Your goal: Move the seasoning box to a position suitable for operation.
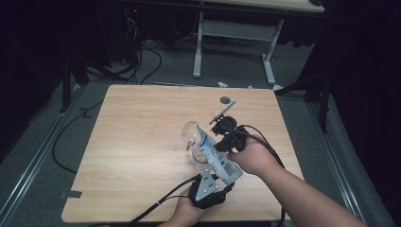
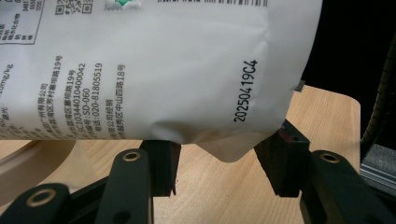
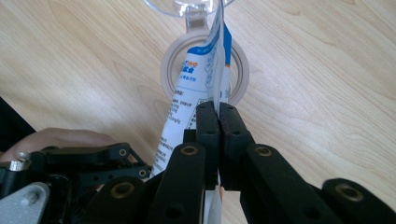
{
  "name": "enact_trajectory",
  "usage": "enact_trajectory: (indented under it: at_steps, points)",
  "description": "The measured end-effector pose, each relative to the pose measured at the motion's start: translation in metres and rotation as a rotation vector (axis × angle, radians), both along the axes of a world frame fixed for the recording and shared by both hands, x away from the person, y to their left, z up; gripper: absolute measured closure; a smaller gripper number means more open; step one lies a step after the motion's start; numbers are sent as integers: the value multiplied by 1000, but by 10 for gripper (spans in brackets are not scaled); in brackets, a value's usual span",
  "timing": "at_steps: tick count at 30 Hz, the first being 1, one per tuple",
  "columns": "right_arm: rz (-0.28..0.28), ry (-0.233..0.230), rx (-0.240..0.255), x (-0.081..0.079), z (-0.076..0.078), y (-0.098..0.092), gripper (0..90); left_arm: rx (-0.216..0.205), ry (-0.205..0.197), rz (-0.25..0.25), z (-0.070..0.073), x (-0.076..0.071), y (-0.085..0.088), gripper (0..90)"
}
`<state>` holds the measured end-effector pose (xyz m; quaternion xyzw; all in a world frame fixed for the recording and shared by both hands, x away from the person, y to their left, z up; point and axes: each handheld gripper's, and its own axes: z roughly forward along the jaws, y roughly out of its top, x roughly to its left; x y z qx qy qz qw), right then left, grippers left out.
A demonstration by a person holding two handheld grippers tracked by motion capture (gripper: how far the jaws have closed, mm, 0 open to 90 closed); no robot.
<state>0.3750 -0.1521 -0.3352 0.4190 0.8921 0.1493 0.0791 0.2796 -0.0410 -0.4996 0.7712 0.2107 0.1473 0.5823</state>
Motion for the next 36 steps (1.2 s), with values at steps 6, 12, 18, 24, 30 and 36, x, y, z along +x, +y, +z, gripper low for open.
enact_trajectory:
  at_steps: [6, 12, 18, 24, 30, 36]
  points:
    - [8, 7, 8, 0, 2, 0, 897, 4, -4, -4, 1, 0, 0, 527]
    - [10, 15, -2, 0, 1, 0, 894, 12, -12, -1, 1, 0, -2, 528]
    - [-13, 34, 14, 1, 0, -2, 842, 10, -9, 7, 1, 2, -3, 528]
    - [-9, 35, 7, 0, -2, -4, 890, 11, -13, 3, 1, 1, -3, 529]
    - [9, 29, -10, 0, -1, -3, 895, 2, -8, 3, 1, 1, -4, 529]
    - [11, 27, -10, -1, -1, -2, 896, -1, -7, 2, 1, 1, -3, 529]
